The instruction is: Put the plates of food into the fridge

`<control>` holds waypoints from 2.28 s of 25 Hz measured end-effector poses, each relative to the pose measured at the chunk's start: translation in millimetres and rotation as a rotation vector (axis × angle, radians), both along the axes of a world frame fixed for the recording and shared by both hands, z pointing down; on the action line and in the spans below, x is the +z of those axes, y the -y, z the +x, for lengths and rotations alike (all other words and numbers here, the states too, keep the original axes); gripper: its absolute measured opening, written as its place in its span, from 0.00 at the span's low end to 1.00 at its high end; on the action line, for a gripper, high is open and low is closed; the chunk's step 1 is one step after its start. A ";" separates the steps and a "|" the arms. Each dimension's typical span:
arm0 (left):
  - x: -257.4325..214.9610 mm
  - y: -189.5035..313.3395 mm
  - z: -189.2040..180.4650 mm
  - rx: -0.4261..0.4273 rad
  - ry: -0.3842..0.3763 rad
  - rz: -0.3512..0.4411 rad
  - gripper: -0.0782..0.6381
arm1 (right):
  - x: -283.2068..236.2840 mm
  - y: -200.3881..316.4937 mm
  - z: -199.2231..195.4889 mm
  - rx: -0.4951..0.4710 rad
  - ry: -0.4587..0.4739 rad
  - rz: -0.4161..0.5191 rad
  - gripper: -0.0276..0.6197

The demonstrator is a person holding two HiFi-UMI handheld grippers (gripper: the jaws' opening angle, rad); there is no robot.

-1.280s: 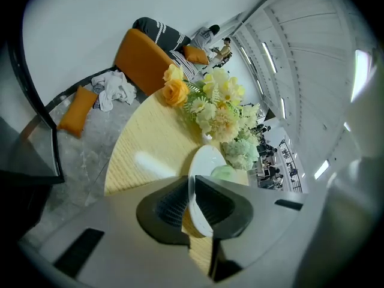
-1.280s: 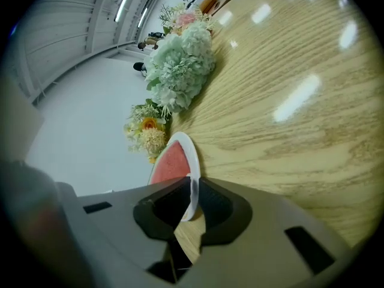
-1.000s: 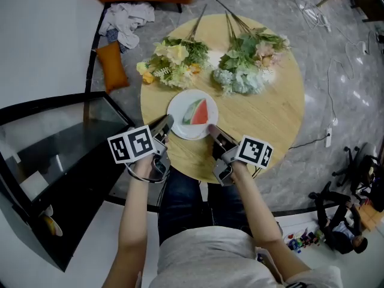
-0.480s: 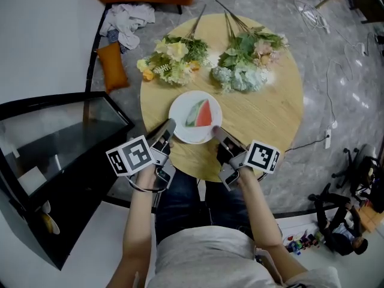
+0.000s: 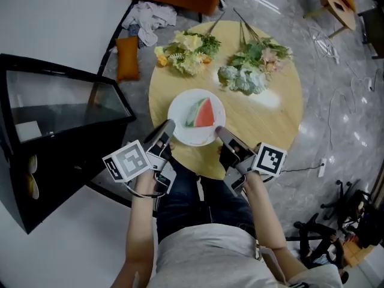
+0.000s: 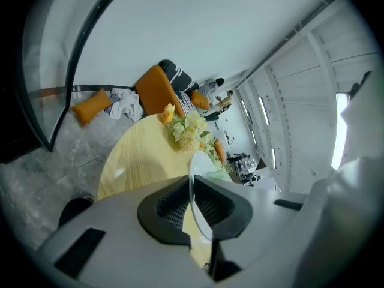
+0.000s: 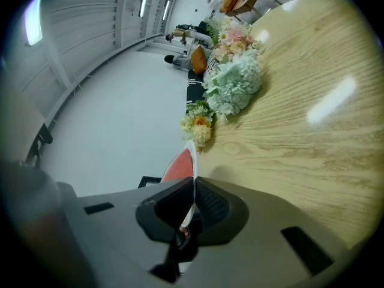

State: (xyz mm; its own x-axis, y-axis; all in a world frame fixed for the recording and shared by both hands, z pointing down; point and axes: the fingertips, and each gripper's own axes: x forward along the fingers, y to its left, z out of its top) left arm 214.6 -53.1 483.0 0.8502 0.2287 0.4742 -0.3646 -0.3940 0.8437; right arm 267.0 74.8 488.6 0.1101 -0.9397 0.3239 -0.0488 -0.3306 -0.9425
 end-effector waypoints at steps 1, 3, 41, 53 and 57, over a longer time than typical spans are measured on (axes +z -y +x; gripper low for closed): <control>-3.6 -2.6 -6.4 -0.030 -0.011 0.005 0.15 | -4.8 -0.9 -2.9 -0.025 -0.008 0.007 0.07; -7.6 -7.1 -20.2 -0.088 -0.026 0.016 0.15 | -11.4 -2.0 -9.8 -0.080 -0.030 0.014 0.07; -56.2 55.2 -493.9 -1.099 -0.139 0.071 0.15 | -56.1 168.3 -404.6 -1.003 -0.026 0.171 0.07; -24.5 124.5 -509.8 -1.233 -0.186 0.053 0.15 | -29.7 253.6 -418.1 -1.080 -0.036 0.173 0.07; 3.9 166.7 -511.6 -1.266 -0.205 0.059 0.15 | -0.5 296.8 -418.5 -1.089 -0.027 0.186 0.07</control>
